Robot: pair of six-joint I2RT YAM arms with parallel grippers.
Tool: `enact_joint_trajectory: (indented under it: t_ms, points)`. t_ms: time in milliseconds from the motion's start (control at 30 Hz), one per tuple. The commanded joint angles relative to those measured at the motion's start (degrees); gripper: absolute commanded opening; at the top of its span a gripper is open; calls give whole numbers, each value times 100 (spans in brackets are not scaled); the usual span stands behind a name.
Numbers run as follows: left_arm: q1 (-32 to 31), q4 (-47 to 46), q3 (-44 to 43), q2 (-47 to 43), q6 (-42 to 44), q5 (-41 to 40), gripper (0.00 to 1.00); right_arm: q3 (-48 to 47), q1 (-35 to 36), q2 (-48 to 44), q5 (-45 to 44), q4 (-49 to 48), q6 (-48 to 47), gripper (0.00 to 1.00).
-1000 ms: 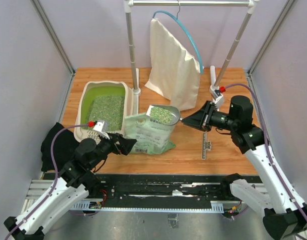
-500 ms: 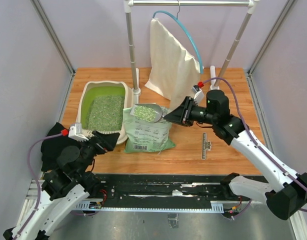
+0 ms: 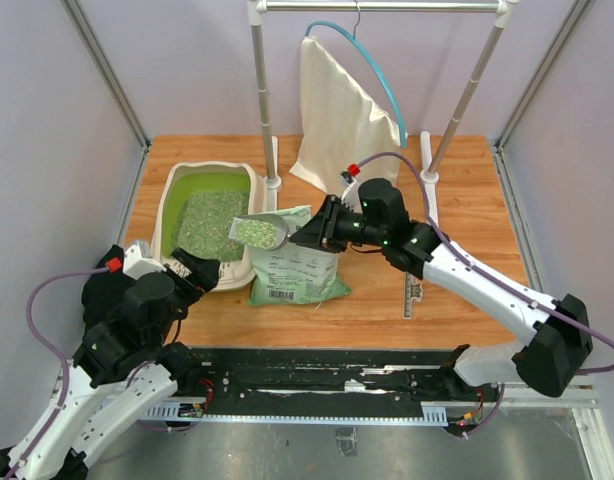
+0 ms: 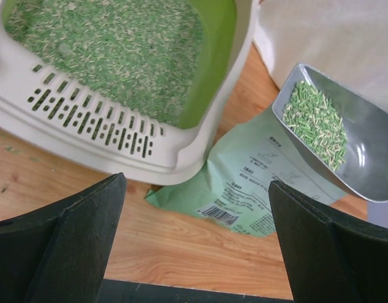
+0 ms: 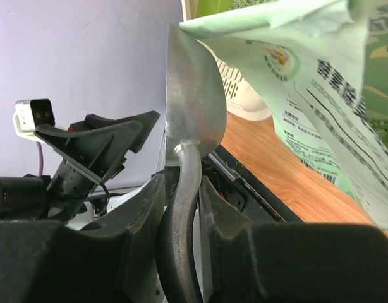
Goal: Fill the litter box with clean litter
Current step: Pour the cat litter into the litter box.
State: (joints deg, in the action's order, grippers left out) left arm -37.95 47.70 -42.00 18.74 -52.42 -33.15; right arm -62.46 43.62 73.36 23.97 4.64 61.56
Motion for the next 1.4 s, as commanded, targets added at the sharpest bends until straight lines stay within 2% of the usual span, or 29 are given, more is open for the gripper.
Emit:
enact_joint_trajectory:
  t_ms: [0,167,400,600,767,933,1100,1233,1367]
  points:
    - [16,408,-171,-21,-488,-511,100,-589,295,476,-425,-572,-74,1]
    - [16,534,-342,-154,-458,-739,100,-1334,452,1221,-833,-382,-255,1]
    - [16,426,-384,-47,-340,-651,100,-2459,538,2443,-1137,-97,-512,1]
    - [16,306,-352,6,-169,-567,100,-3922,696,3419,-1715,752,-1236,1]
    - [16,78,-295,114,108,-284,100,-4853,699,4188,-1880,1106,-1486,1]
    - [16,-301,-311,647,500,88,100,-5622,692,4759,-2041,1255,-1767,1]
    - [36,-676,-677,1322,935,76,100,-6299,688,5245,-2252,1453,-2184,1]
    - [364,-1090,-932,1833,1275,774,100,-6729,675,5560,-2315,1498,-2341,1]
    - [1130,-1343,-1153,2101,1584,1680,100,-7079,618,5832,-2335,1522,-2366,1]
